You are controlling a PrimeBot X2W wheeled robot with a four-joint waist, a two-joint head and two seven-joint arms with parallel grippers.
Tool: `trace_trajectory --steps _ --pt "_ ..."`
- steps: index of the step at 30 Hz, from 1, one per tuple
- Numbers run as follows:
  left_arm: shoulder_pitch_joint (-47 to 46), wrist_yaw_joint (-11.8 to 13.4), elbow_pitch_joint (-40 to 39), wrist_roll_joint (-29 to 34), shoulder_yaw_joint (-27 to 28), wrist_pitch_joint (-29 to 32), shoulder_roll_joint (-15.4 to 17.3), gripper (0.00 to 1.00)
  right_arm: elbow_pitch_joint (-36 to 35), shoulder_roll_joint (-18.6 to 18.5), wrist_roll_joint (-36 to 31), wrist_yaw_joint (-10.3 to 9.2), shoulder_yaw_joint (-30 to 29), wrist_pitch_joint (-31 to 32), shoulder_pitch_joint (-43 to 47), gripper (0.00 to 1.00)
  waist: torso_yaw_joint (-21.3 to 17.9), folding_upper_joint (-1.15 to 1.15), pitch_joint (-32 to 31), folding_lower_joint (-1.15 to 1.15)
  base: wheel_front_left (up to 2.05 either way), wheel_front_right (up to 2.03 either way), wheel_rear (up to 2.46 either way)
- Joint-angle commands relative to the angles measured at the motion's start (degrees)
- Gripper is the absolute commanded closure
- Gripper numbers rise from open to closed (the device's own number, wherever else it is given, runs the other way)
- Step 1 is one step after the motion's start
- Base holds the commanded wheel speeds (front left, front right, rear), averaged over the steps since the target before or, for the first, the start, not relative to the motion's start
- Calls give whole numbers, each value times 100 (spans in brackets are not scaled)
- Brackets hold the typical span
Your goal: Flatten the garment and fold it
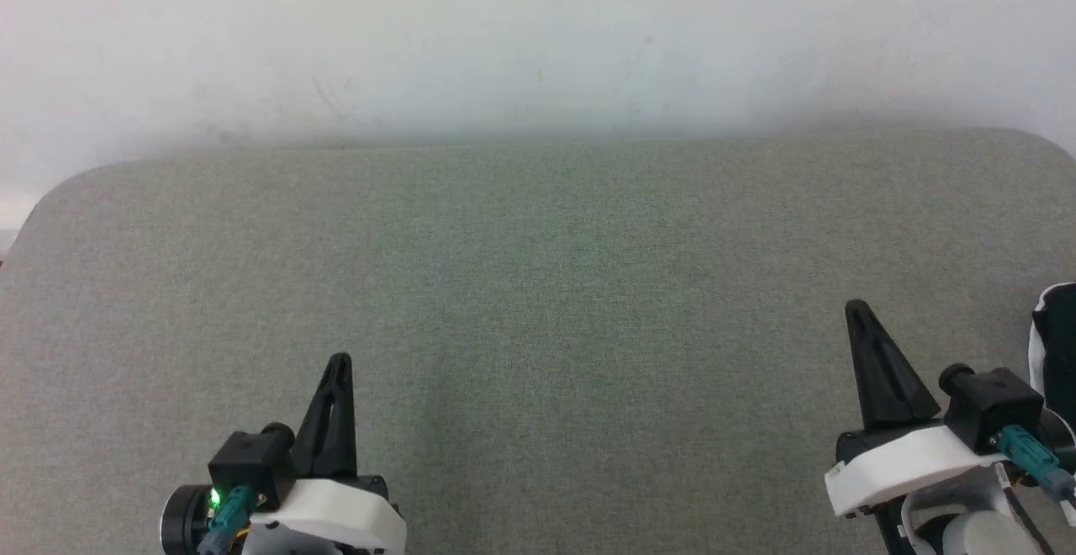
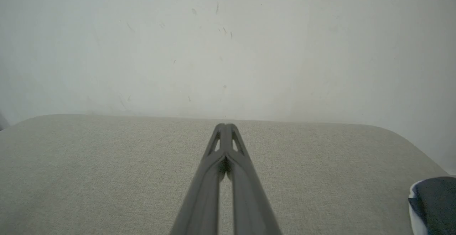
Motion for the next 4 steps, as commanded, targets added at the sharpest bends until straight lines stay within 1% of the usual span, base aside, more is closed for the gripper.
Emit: trace_trajectory --steps 1,4 --pt "-99 -23 -31 99 38 33 -2 100 -40 10 -64 -4 17 49 21 100 0 0 -4 0 0 0 0" --pt "-107 -26 -37 126 48 68 -2 100 -51 10 -85 -4 19 80 22 100 1 0 -10 0 0 0 0"
